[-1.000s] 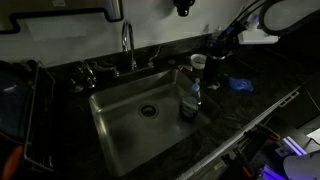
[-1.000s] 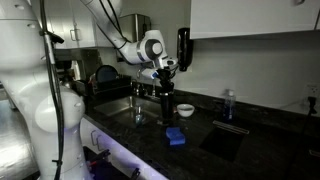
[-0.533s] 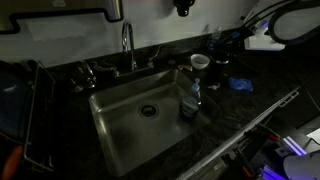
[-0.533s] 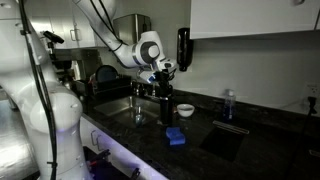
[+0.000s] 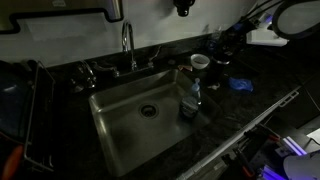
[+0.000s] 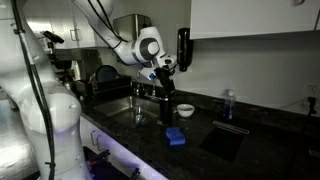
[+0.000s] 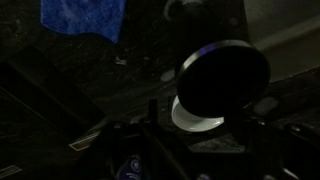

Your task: Pour out the water in the flask and put it on the counter.

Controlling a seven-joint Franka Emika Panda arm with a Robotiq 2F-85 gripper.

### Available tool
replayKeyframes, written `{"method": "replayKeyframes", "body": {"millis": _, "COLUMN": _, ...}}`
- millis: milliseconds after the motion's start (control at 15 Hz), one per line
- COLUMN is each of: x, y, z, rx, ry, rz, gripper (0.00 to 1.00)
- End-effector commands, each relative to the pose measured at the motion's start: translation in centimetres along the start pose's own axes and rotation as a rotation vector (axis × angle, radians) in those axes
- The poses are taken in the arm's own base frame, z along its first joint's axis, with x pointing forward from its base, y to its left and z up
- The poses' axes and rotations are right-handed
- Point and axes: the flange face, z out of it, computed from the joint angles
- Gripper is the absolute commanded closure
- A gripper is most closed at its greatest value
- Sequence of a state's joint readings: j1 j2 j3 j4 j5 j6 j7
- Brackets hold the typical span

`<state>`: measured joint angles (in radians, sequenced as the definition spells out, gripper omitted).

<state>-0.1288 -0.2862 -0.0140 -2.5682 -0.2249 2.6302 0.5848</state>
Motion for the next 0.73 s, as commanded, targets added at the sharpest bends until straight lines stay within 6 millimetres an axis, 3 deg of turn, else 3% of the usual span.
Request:
{"method": "replayKeyframes", "body": {"millis": 0, "x": 1.2, "y": -1.0, "z": -1.3, "rx": 0.043, "ry": -0.042, "rz": 0.007, "gripper": 0.01}}
{"method": "replayKeyframes", "body": {"millis": 333, "x": 2.7, "y": -4.0, "z": -4.6, "rx": 0.182, "ry": -0.194, "rz": -0.128, "gripper": 0.0}}
{"method": "replayKeyframes", "body": {"millis": 667, "x": 4.3, "y": -6.6, "z": -7.2, "rx": 0.184, "ry": -0.314, "rz": -0.305, "gripper": 0.0}}
